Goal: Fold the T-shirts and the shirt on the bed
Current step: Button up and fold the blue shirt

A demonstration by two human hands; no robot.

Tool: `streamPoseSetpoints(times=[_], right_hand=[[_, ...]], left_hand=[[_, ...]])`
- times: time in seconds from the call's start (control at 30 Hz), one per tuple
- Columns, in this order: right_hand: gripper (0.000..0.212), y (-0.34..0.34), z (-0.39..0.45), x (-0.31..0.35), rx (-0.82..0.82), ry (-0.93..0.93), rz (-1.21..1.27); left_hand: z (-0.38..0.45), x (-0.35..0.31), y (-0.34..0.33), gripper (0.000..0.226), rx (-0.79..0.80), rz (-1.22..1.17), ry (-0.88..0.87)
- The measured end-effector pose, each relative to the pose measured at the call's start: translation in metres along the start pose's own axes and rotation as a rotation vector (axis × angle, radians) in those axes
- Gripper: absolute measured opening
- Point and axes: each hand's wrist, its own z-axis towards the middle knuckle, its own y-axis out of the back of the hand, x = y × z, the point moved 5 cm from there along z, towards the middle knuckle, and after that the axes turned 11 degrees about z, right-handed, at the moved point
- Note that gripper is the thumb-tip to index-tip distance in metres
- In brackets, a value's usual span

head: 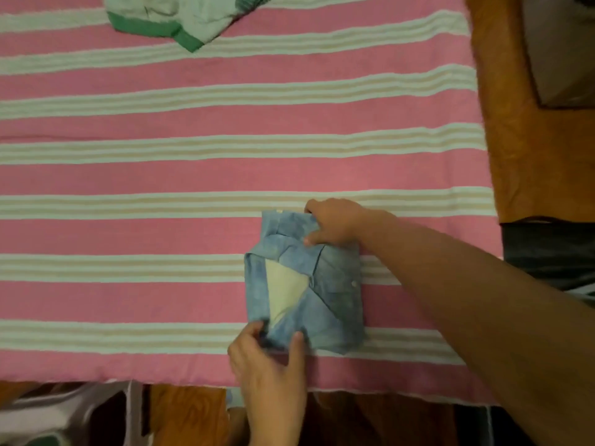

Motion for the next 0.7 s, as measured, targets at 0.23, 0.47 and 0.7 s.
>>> streamPoseSetpoints(times=[0.23,0.47,0.7], right_hand=[[0.035,-0.068,-0.132,-0.046,-0.391,-0.472,1.055],[0.027,-0.234,-0.282,-0.019,-0.915,-0.759,1.819],[0.029,-0.291,-0.430,-0.003,-1.112,-0.590,1.896]], left_hand=[[0.038,0.030,0.007,0.076,0.157,-0.382,0.467],[-0.004,0.027,-0.031,0.057,0.944,-0.175,0.022],[-0.120,-0.029,-0.054,0.032,1.385,-0.025,0.146]])
